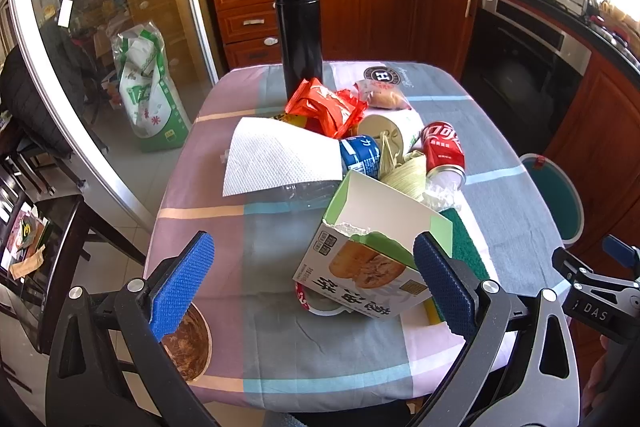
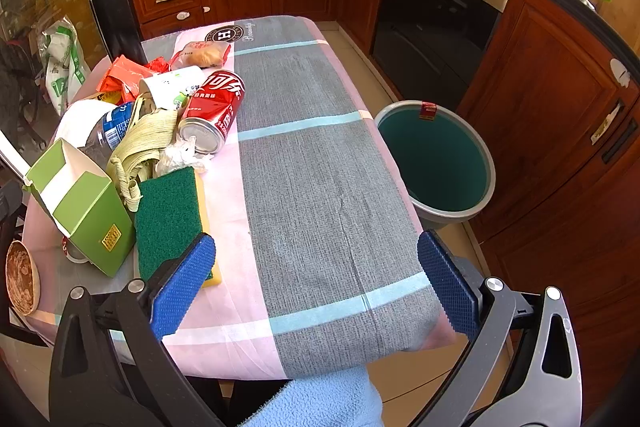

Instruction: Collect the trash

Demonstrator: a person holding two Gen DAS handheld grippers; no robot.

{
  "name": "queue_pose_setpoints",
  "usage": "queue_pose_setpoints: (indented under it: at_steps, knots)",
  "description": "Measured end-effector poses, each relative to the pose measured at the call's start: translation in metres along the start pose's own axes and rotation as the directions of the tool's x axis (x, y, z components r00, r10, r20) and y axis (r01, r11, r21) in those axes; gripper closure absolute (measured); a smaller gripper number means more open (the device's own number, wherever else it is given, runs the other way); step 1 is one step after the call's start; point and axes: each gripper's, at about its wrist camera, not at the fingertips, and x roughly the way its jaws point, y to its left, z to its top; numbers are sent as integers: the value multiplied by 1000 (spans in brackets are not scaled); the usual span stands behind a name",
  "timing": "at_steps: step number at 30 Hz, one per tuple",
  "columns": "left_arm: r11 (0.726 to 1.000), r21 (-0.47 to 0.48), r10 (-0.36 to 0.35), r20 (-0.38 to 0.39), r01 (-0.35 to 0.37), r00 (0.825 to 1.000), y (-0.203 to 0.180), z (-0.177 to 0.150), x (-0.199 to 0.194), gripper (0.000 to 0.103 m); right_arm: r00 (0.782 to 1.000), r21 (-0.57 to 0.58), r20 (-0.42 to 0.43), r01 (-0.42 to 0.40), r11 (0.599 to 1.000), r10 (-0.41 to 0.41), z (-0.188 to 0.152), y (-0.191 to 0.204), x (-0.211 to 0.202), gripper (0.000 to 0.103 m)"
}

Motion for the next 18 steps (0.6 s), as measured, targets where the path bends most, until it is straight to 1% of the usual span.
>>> queue_pose_setpoints:
  at_steps: [14,18]
  knots:
    - [1000,9,3,-9,-3,1000,-1,4,11,4,1000,-7,-24,-4,1000,3,-4,2,9,6]
    - [1000,-9,-1,-51,0,999,5,4,24,4,999,-28,-42,-16,999,15,-6,10,14,6]
